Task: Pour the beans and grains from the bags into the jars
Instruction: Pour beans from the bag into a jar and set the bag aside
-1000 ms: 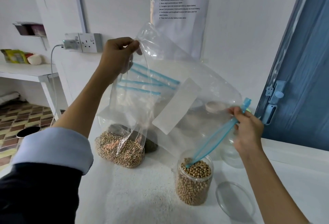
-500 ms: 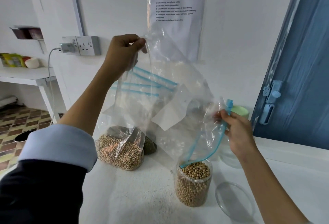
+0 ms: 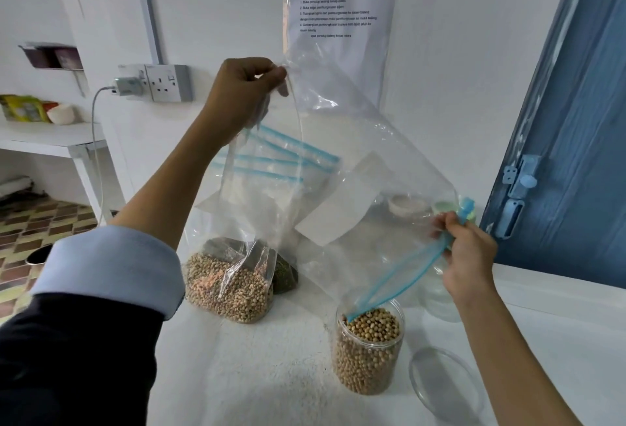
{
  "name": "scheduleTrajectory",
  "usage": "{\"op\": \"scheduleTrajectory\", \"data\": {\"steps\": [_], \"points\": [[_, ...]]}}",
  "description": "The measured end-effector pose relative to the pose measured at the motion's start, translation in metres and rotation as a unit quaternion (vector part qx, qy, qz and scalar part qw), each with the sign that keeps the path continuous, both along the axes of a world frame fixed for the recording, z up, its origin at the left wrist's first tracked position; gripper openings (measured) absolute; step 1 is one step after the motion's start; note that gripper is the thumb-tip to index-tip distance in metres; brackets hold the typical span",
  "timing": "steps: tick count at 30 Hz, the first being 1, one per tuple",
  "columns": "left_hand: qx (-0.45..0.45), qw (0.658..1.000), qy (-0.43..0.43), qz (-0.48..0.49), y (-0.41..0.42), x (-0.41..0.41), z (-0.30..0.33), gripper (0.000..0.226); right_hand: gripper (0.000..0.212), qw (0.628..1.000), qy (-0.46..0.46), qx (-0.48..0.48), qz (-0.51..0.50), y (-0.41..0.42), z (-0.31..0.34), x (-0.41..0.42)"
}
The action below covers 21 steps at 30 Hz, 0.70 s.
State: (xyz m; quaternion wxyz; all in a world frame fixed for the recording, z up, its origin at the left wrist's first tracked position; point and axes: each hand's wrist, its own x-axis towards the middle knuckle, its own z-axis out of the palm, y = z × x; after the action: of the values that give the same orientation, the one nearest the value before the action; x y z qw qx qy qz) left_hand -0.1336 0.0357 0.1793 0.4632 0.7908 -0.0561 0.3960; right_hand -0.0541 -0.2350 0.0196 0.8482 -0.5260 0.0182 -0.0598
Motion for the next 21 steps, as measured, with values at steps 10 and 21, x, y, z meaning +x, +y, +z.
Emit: {"op": "scheduleTrajectory", "data": {"steps": [10, 21], "points": [[0.009, 1.0, 0.013, -0.013, -0.002, 0.011, 0.009, 0.031, 0.018, 0.999, 0.021, -0.001, 0.033, -0.001, 0.003, -0.001], [-0.003, 1.0, 0.02, -0.002, 0.01, 0.01, 0.005, 0.032, 0.017, 0.999, 0.02, -0.007, 0.048, 0.001, 0.007, -0.002]]}}
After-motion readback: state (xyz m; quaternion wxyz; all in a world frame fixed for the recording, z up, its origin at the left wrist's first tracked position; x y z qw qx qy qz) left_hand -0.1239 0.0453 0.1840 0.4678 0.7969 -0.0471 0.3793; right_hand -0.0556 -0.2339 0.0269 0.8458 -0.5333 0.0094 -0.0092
